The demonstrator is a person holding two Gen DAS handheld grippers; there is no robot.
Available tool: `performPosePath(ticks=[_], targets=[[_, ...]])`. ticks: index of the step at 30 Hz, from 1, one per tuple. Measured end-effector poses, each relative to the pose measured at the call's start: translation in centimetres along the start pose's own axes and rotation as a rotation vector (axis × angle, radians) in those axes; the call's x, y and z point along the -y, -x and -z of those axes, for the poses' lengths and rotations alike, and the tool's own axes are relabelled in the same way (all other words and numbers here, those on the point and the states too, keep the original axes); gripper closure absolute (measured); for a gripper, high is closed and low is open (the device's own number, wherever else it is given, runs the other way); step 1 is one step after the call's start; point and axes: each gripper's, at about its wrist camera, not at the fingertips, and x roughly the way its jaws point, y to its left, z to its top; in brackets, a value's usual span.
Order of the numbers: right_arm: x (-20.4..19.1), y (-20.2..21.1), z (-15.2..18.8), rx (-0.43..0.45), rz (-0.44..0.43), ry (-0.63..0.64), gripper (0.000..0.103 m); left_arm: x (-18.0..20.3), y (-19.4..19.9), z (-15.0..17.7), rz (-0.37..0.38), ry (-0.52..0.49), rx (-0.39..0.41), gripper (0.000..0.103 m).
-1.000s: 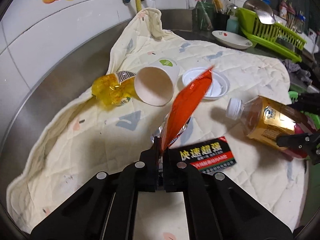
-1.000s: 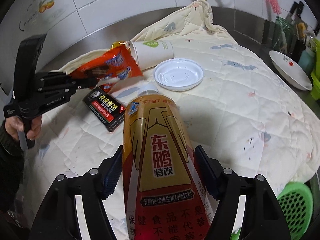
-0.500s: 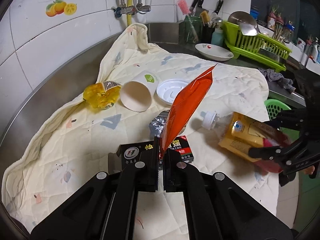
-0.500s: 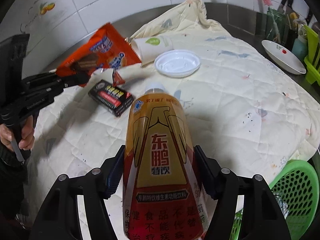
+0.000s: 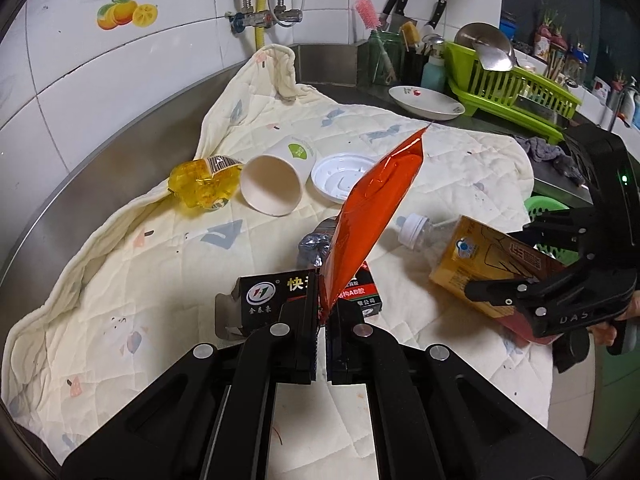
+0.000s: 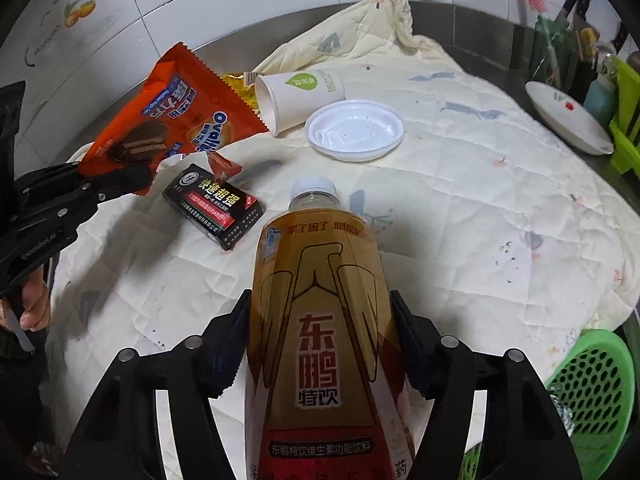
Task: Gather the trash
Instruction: 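Drop the Dongpeng bottle into the green basket with the right tool while the left drops the snack bag there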
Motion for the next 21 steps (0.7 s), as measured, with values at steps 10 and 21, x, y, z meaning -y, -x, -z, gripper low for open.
performPosePath(ticks=[10, 21], targets=[[1.9, 4.2, 2.0, 0.095, 0.003, -0.101, 0.040, 2.7, 0.7, -0.6, 0.042, -0.032, 0.020, 0.102], [9.2, 9.8, 7.3, 0.151, 0.134, -0.247, 0.040, 9.0, 0.4, -2.0, 0.139, -0.099, 0.034, 0.102]])
